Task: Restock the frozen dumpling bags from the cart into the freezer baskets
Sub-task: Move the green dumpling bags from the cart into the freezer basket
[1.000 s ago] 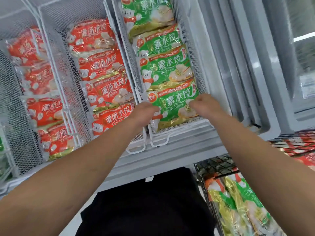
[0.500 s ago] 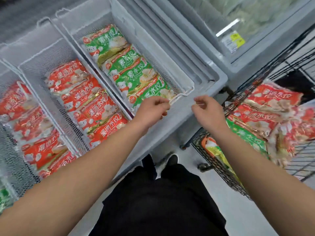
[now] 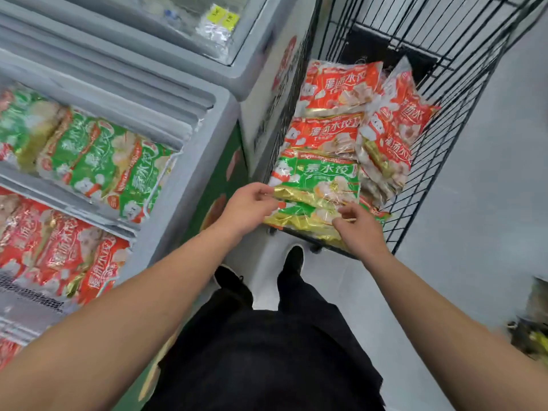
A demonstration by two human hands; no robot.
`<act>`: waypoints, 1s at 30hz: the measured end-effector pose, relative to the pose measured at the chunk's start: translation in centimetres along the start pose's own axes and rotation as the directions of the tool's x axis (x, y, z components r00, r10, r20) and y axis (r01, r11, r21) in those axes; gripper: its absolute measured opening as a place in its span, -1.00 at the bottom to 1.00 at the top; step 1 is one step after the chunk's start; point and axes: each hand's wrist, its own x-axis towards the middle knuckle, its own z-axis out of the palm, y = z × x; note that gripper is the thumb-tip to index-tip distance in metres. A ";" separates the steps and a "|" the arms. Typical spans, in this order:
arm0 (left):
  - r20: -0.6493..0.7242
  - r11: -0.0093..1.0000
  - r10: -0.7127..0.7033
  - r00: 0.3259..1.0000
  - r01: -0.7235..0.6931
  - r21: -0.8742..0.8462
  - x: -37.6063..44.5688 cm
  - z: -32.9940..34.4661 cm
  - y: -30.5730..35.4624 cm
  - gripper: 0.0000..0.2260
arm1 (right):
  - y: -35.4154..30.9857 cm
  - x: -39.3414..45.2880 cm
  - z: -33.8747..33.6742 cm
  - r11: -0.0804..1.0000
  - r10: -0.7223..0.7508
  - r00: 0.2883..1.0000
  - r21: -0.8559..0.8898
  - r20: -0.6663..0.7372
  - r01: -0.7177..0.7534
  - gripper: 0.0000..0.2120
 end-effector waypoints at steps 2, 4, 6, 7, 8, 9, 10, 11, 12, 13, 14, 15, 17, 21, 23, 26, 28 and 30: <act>0.016 0.996 -0.010 1.000 0.009 0.093 0.7 1.9 0.0 -0.66 | 1.8 1.3 -0.9 0.999 0.044 0.999 0.025 0.007 -0.044 -0.67; -0.004 0.982 -0.019 1.000 0.019 0.186 1.7 4.0 0.2 -0.63 | 3.3 3.0 -1.7 0.997 0.073 0.997 0.027 0.017 -0.073 -0.65; -0.030 0.978 -0.031 0.999 0.036 0.207 2.6 5.5 0.3 -0.61 | 4.2 4.9 -2.1 0.994 0.094 0.995 0.049 0.035 -0.096 -0.63; -0.042 0.978 -0.041 0.998 0.048 0.202 3.2 6.1 0.4 -0.61 | 4.3 6.0 -2.3 0.992 0.101 0.994 0.071 0.037 -0.103 -0.63; -0.051 0.978 -0.050 0.997 0.059 0.200 3.6 6.5 0.4 -0.61 | 4.2 6.9 -2.4 0.989 0.108 0.993 0.100 0.039 -0.112 -0.64; -0.060 0.977 -0.059 0.996 0.070 0.201 4.1 6.8 0.5 -0.61 | 4.2 8.1 -2.4 0.983 0.125 0.991 0.131 0.045 -0.130 -0.62; -0.073 0.975 -0.074 0.995 0.087 0.205 4.6 7.3 0.7 -0.61 | 4.1 9.3 -2.5 0.974 0.156 0.986 0.154 0.061 -0.163 -0.60; -0.086 0.973 -0.083 0.993 0.099 0.208 5.0 7.6 0.9 -0.61 | 4.2 10.4 -2.5 0.964 0.191 0.978 0.173 0.086 -0.204 -0.60; -0.101 0.972 -0.091 0.991 0.110 0.209 5.4 7.8 1.1 -0.61 | 4.0 11.5 -2.5 0.952 0.219 0.968 0.191 0.121 -0.239 -0.65; -0.110 0.970 -0.095 0.989 0.117 0.211 5.8 8.0 1.3 -0.61 | 3.9 12.5 -2.4 0.937 0.252 0.957 0.210 0.146 -0.279 -0.74; -0.114 0.969 -0.095 0.989 0.118 0.217 6.1 8.1 1.5 -0.60 | 3.8 13.2 -2.3 0.920 0.290 0.946 0.229 0.144 -0.317 -0.85; -0.116 0.967 -0.096 0.989 0.120 0.224 6.4 8.1 1.7 -0.59 | 3.8 14.0 -2.1 0.901 0.326 0.937 0.260 0.125 -0.348 -0.92; -0.121 0.964 -0.102 0.987 0.128 0.232 7.1 8.0 2.2 -0.60 | 3.9 15.2 -1.5 0.867 0.376 0.923 0.321 0.083 -0.382 -0.90; -0.153 0.948 -0.094 0.984 0.135 0.289 8.7 7.9 2.8 -0.61 | 4.8 15.7 -0.8 0.844 0.386 0.914 0.352 0.125 -0.404 -0.89; -0.170 0.940 -0.094 0.981 0.144 0.309 9.8 8.1 3.2 -0.60 | 5.7 15.2 -1.4 0.865 0.342 0.926 0.333 0.156 -0.376 -0.89; -0.170 0.905 -0.095 0.981 0.156 0.396 11.7 8.9 3.8 -0.55 | 8.0 14.3 -3.2 0.885 0.318 0.932 0.299 0.176 -0.358 -0.91; -0.155 0.871 -0.119 0.981 0.178 0.459 12.8 9.4 4.0 -0.57 | 9.7 13.9 -4.5 0.870 0.335 0.923 0.313 0.189 -0.380 -0.91; -0.125 0.865 -0.186 0.975 0.223 0.450 13.7 10.1 3.8 -0.69 | 10.7 13.8 -5.6 0.851 0.354 0.911 0.333 0.211 -0.407 -0.88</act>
